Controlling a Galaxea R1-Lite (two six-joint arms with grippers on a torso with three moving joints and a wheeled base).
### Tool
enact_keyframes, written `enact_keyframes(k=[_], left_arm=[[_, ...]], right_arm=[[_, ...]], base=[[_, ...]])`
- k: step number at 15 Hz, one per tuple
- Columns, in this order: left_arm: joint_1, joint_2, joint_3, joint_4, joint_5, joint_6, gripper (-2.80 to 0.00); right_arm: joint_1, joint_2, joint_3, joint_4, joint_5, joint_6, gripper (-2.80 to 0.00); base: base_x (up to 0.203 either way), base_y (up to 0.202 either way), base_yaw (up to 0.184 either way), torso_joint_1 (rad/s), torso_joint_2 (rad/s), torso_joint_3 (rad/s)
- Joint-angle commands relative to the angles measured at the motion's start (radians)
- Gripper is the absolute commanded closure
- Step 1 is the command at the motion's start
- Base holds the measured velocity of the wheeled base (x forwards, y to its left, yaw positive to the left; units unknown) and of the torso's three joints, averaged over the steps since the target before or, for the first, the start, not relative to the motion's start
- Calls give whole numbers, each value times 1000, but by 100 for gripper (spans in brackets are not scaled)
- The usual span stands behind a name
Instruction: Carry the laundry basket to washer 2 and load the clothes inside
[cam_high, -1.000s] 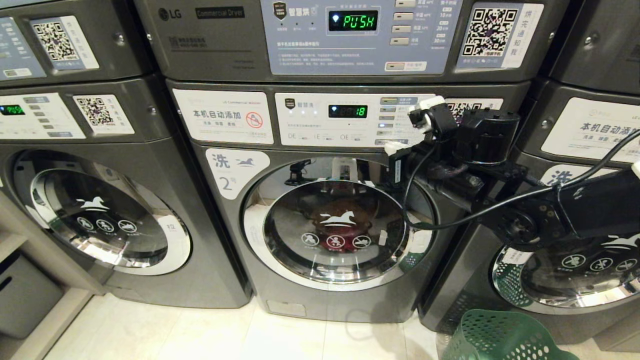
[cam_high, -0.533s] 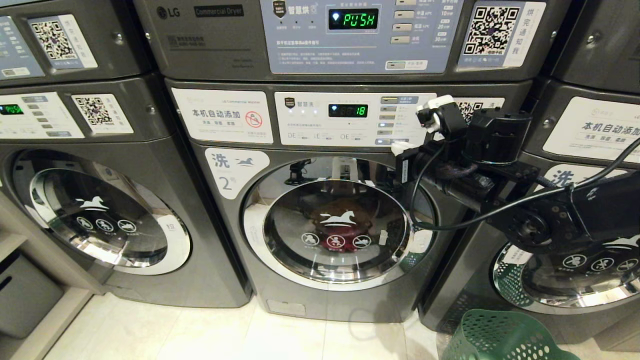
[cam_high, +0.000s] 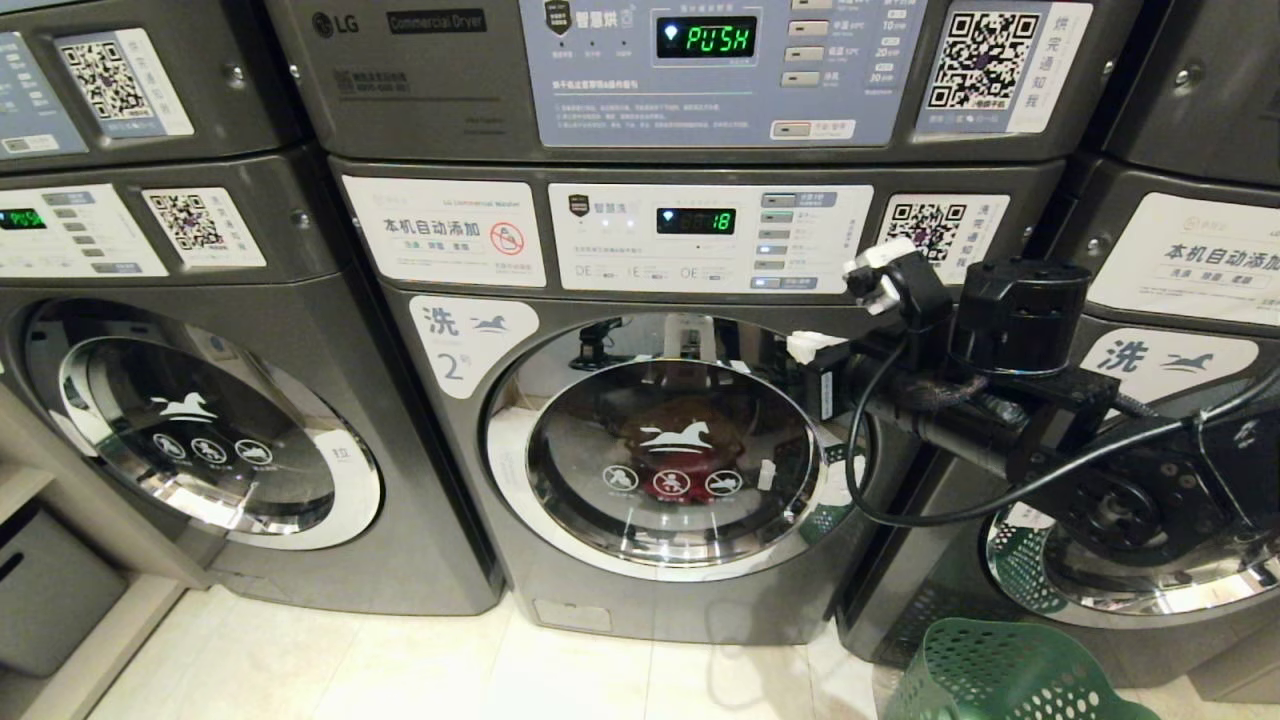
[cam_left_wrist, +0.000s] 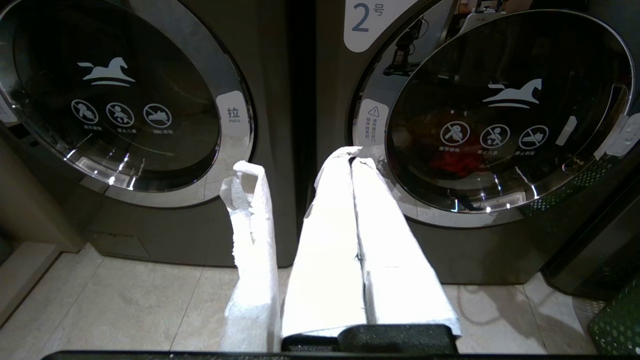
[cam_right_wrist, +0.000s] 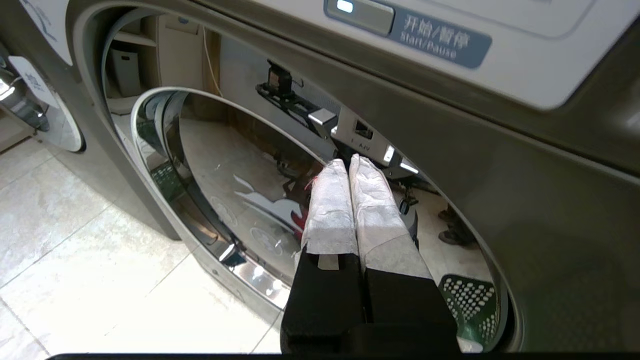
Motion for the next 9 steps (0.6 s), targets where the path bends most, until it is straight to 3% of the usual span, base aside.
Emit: enact_keyframes(k=[1, 5, 9], left_arm=[[0, 0, 40, -1, -1, 0, 0], [0, 0, 40, -1, 0, 0, 0], [0, 0, 40, -1, -1, 0, 0]], right_arm=[[1, -38, 20, -6, 2, 0, 0], [0, -69, 99, -1, -3, -5, 0], [-42, -271, 363, 74, -32, -19, 0]], base=[[0, 0, 0, 0, 0, 0], [0, 0, 0, 0, 0, 0], [0, 0, 0, 0, 0, 0]])
